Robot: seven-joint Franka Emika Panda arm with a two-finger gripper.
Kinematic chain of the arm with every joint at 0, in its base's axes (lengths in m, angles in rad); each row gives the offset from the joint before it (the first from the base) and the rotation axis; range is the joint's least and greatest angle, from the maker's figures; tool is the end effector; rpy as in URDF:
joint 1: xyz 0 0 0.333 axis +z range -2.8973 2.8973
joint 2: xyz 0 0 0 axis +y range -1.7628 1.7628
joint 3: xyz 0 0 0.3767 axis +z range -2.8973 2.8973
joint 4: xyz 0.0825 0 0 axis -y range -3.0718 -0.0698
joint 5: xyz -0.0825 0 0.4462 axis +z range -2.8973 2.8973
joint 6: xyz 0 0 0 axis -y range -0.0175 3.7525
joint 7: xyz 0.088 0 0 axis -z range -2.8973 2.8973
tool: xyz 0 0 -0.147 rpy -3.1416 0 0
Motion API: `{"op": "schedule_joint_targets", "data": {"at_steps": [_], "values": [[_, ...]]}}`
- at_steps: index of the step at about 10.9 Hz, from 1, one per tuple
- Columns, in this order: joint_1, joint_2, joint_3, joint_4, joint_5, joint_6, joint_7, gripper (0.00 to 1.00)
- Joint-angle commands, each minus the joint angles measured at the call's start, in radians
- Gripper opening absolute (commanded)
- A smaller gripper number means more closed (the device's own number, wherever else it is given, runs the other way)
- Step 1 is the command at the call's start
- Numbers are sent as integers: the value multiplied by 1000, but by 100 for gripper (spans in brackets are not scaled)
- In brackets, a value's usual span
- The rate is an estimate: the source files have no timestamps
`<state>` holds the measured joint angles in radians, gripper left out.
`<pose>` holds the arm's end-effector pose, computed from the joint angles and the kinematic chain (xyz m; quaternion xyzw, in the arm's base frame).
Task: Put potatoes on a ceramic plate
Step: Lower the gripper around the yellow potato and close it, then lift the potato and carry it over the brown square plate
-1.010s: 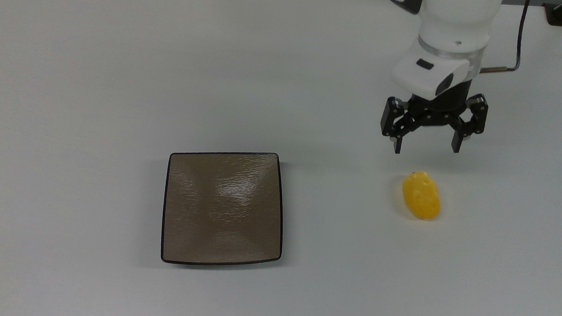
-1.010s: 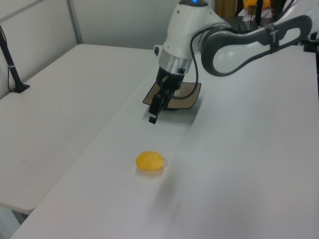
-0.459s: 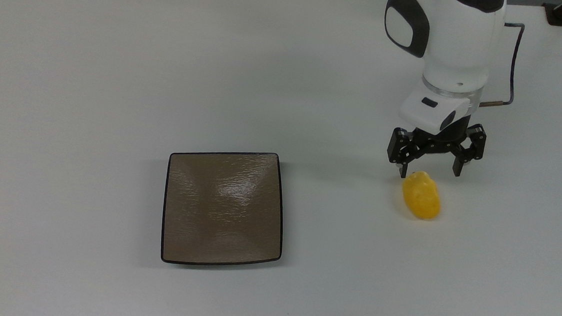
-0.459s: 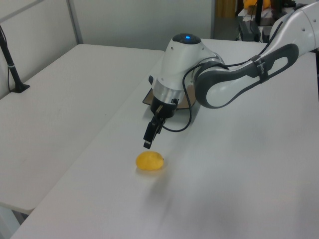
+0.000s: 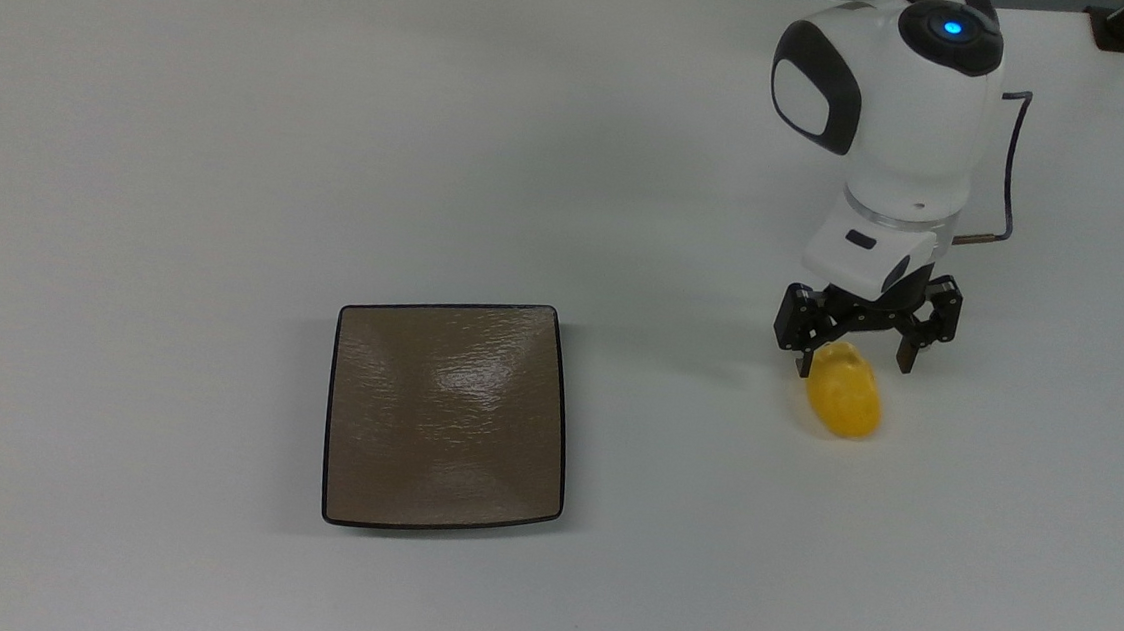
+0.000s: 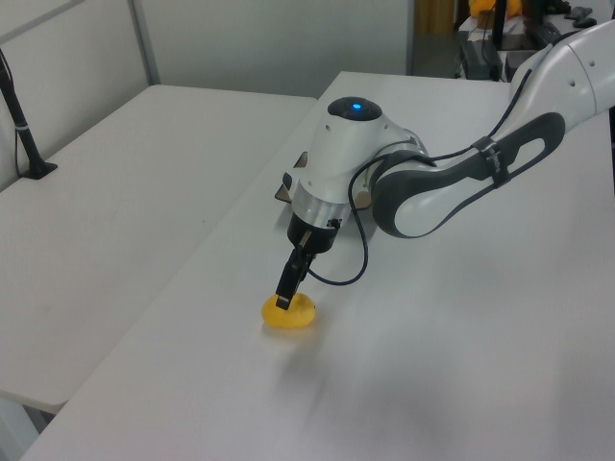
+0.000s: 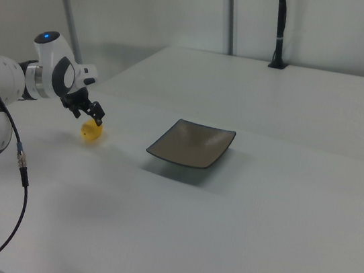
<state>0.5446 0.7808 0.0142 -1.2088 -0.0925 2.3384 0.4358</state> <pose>0.7655 0.4695 0.3285 -0.9807 -0.0834 -0.1685 0.0530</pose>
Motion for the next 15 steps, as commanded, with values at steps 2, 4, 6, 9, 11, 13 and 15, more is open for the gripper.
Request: {"op": "schedule_joint_targets", "data": {"at_steps": [2,4,6,9,11,13,15], "values": [[12,57,-16,31,-26,32,20,100],[12,78,-11,31,-47,42,20,100],[12,81,-11,31,-53,45,17,69],[11,80,-10,31,-53,56,17,38],[6,52,-10,26,-53,44,17,37],[-14,-20,-8,17,-49,-3,15,37],[-46,-98,-8,2,-41,-57,12,37]]}}
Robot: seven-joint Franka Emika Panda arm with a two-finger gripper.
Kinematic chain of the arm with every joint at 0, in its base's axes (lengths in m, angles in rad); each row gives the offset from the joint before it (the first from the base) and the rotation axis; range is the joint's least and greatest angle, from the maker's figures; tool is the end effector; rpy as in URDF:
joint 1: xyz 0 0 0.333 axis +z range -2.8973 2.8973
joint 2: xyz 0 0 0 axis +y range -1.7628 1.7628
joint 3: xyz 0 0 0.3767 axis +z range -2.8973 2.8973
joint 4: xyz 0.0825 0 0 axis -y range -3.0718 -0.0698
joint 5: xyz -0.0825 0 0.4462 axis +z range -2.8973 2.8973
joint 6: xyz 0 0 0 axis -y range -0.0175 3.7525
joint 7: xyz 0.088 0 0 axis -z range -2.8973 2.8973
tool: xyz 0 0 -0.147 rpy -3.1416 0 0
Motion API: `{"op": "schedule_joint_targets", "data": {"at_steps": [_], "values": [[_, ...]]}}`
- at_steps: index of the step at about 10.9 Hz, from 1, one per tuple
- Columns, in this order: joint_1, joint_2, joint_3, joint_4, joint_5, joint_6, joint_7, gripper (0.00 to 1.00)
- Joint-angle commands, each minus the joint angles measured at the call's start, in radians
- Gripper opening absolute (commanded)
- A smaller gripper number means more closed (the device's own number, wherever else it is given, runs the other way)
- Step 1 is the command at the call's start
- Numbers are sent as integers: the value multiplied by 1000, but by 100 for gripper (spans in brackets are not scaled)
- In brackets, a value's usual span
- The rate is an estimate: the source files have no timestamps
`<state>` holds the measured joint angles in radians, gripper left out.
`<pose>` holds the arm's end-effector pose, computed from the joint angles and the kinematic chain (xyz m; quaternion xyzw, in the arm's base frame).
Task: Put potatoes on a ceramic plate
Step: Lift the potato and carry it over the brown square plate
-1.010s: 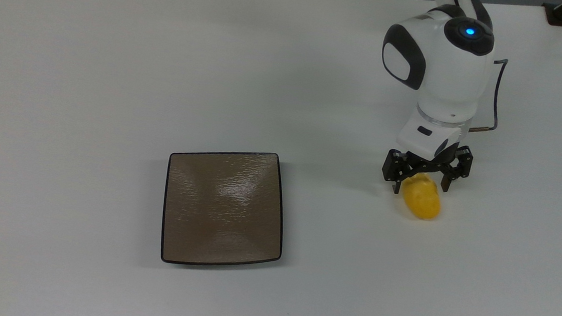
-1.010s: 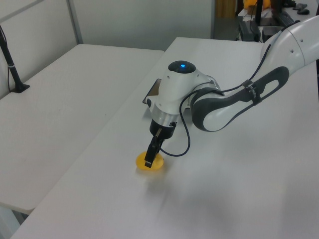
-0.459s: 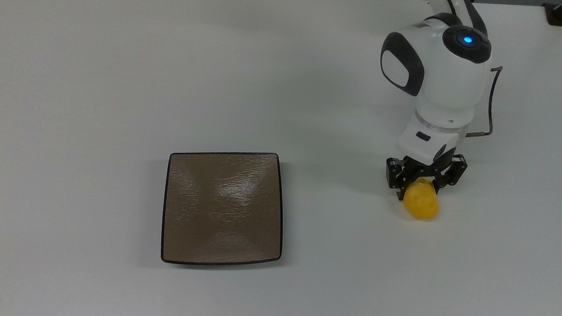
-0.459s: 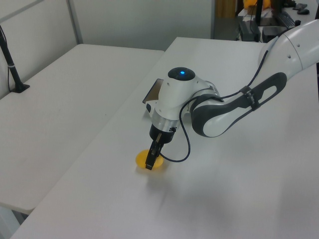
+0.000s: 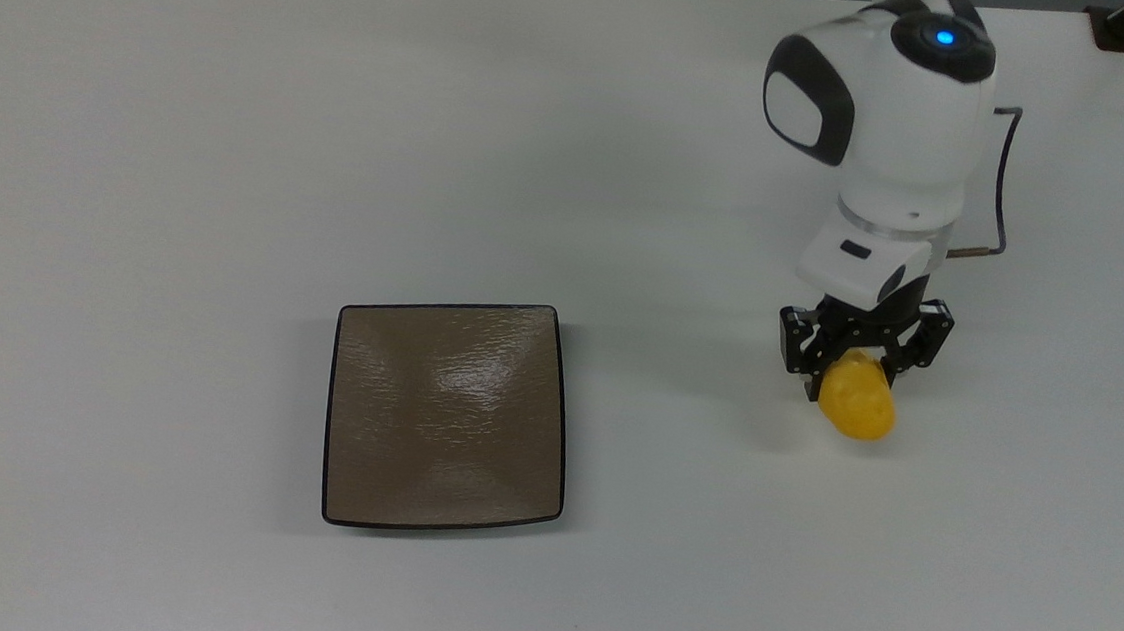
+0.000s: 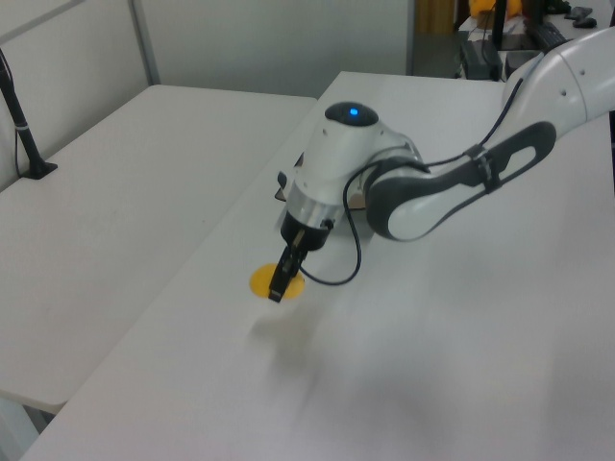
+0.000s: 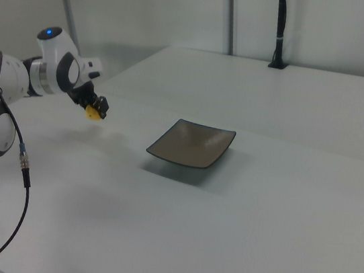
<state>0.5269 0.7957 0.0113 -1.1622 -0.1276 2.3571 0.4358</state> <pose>0.7852 0.4589 0.3447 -0.9754 -0.0829 -0.1981 0.0489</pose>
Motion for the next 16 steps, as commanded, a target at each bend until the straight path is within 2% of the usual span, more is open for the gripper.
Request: {"op": "schedule_joint_targets", "data": {"at_steps": [1,2,4,8,10,13,16], "values": [[-48,-171,-4,-72,2,-99,-6,37],[-71,-234,-4,-105,14,-129,-46,37],[-113,-335,-4,-134,84,-232,-167,37],[-234,-456,-8,-163,184,-459,-440,37],[-292,-470,-8,-165,192,-519,-564,37],[-375,-452,-8,-194,192,-495,-701,37],[-409,-394,-10,-217,189,-324,-712,37]]}}
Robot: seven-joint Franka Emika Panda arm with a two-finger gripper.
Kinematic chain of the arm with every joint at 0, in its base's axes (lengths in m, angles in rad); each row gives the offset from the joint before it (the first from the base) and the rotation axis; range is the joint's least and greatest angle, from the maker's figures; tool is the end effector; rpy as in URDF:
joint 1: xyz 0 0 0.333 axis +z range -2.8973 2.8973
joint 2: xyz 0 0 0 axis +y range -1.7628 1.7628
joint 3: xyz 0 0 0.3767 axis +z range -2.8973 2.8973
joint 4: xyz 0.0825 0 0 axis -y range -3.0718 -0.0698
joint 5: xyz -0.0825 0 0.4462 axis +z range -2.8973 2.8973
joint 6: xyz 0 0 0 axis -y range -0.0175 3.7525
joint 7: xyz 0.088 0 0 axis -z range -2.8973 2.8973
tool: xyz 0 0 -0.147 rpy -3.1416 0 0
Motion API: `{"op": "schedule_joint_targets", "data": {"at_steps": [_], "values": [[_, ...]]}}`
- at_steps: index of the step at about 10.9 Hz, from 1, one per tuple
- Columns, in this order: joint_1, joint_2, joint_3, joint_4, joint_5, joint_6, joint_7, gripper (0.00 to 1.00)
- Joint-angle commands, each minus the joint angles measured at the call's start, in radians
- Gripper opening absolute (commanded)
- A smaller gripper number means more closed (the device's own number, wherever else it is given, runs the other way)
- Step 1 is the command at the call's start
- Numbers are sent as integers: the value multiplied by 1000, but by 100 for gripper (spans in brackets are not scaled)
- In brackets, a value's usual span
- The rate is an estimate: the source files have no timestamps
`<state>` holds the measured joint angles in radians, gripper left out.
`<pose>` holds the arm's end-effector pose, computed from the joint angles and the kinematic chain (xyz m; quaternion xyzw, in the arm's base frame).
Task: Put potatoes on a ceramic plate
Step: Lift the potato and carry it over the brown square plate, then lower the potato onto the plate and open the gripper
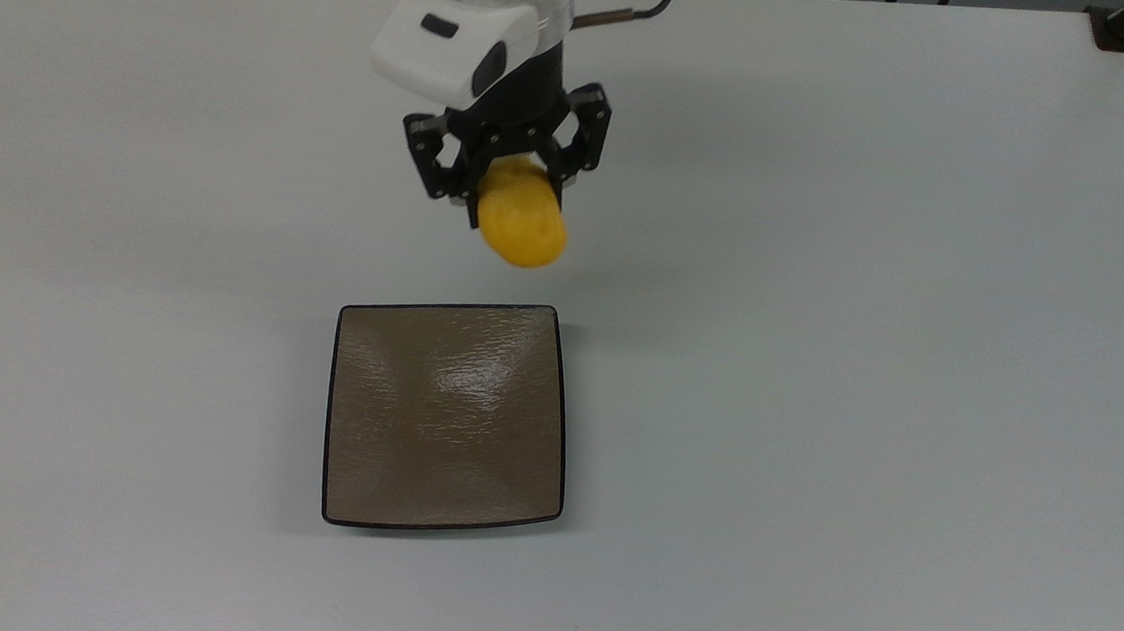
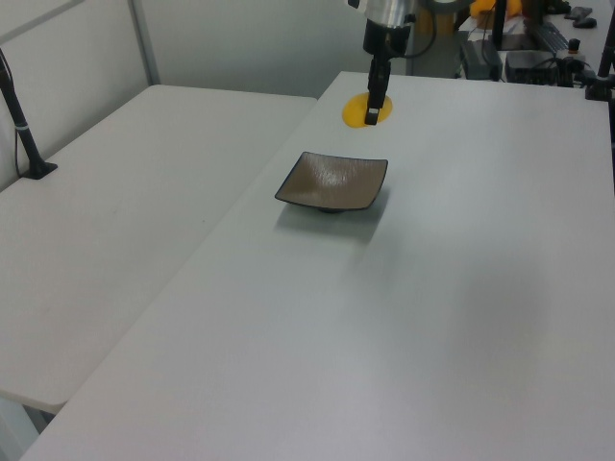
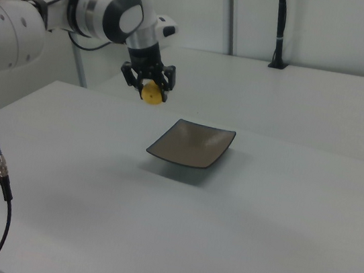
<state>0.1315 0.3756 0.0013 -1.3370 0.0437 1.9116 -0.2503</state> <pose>0.7761 0.1083 0.5452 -0.9776 -0.1842 -0.1004 0.0156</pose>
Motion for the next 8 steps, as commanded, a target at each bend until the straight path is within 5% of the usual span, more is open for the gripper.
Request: {"op": "schedule_joint_targets", "data": {"at_steps": [1,8], "values": [[-26,51,0,-53,18,195,-23,37],[-38,227,0,-84,15,525,57,38]]}}
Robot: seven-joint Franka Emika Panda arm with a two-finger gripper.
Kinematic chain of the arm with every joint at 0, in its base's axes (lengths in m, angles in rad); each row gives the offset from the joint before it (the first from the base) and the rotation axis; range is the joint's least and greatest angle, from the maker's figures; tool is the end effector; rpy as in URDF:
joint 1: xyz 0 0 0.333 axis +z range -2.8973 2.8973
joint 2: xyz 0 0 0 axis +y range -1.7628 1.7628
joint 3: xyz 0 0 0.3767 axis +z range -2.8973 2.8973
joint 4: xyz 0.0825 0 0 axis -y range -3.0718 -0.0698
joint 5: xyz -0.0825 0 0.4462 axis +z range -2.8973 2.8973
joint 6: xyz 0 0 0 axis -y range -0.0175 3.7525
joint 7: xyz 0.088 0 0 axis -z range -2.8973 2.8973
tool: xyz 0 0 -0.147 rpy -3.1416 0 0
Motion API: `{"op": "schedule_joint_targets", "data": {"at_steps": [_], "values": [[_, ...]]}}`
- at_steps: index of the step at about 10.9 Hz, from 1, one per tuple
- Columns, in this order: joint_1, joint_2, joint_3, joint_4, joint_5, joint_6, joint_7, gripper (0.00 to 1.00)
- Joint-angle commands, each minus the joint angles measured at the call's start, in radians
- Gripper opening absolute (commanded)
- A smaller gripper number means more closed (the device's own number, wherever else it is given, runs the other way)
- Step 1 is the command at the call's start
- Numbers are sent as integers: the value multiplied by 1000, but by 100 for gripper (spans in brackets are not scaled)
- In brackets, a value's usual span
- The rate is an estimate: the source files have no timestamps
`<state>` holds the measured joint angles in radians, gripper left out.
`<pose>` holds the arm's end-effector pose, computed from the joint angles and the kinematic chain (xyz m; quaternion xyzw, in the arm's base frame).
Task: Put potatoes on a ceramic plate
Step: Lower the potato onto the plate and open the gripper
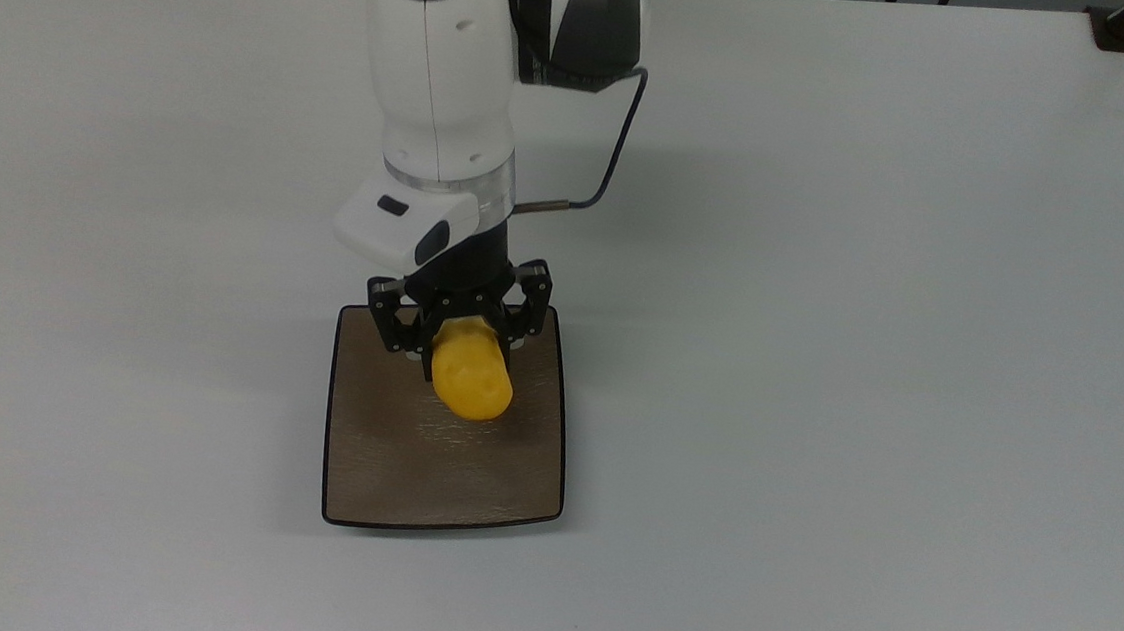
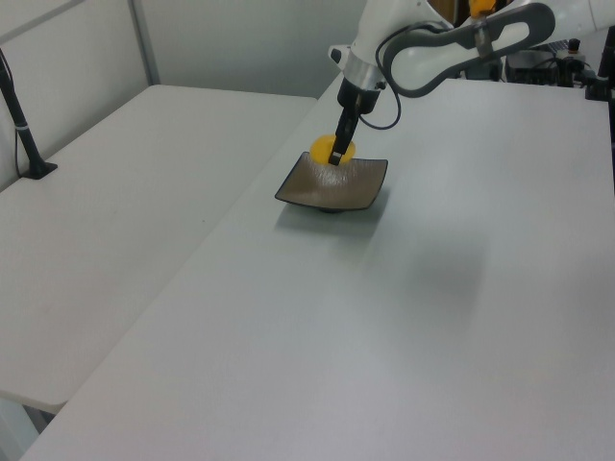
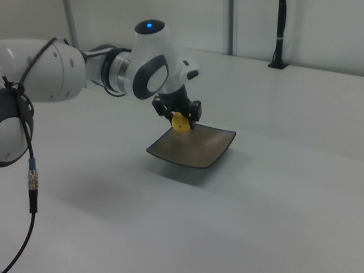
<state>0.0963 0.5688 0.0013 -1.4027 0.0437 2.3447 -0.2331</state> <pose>0.8468 0.0846 0.4031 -0.9710 -0.1496 -0.1863 0.0059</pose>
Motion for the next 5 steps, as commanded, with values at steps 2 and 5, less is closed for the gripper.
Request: {"op": "schedule_joint_targets", "data": {"at_steps": [2,5], "values": [[-1,75,-3,-18,10,137,46,58],[-1,103,-3,-41,-11,188,104,82]]}}
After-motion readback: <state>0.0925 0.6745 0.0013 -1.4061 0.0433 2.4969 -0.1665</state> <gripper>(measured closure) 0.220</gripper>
